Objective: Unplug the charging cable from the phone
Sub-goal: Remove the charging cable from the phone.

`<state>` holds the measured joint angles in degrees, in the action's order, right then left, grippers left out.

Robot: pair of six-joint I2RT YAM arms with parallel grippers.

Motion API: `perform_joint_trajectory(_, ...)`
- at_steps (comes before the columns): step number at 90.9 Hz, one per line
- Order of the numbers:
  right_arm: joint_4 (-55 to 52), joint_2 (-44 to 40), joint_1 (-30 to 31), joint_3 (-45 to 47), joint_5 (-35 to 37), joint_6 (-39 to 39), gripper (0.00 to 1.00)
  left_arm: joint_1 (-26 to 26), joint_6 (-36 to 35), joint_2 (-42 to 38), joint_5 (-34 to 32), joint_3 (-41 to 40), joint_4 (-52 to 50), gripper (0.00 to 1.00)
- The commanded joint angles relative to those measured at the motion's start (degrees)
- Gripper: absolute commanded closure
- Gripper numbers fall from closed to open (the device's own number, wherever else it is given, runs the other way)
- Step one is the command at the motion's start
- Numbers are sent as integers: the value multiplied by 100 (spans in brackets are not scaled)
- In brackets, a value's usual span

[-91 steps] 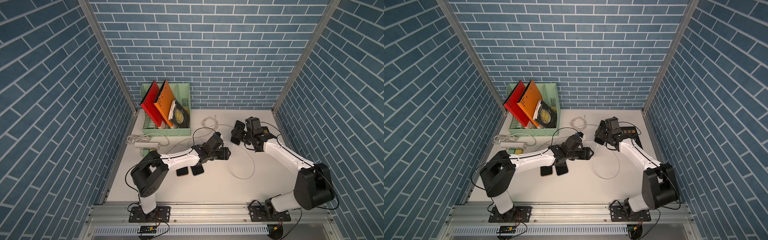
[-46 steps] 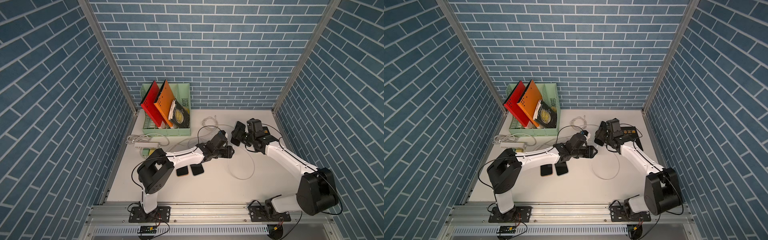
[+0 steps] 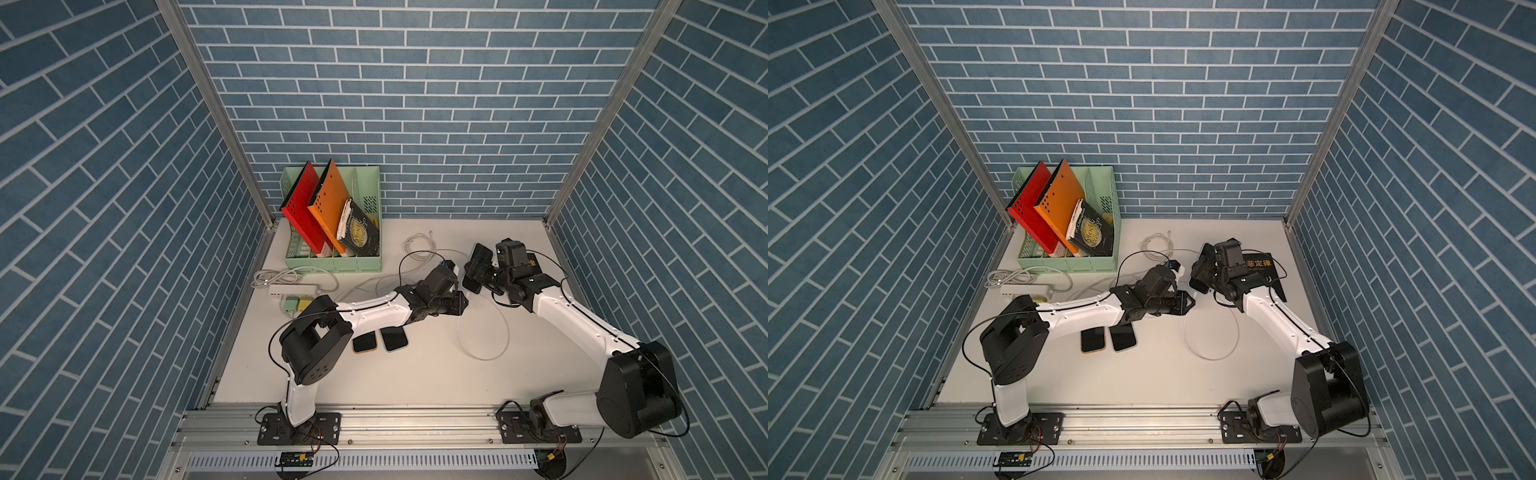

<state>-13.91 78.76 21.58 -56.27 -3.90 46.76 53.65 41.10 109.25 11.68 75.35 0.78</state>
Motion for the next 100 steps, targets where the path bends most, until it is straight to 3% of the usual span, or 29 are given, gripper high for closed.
perform_joint_trajectory(1,296,-190,-7,10,-138,166,99,40,-76,144,31,176,-22,70)
perform_joint_trajectory(27,301,-195,-31,-13,-152,158,100,40,-74,219,35,208,-28,100)
perform_joint_trajectory(100,268,136,-422,-459,-110,-60,100,40,-138,222,39,191,-94,100)
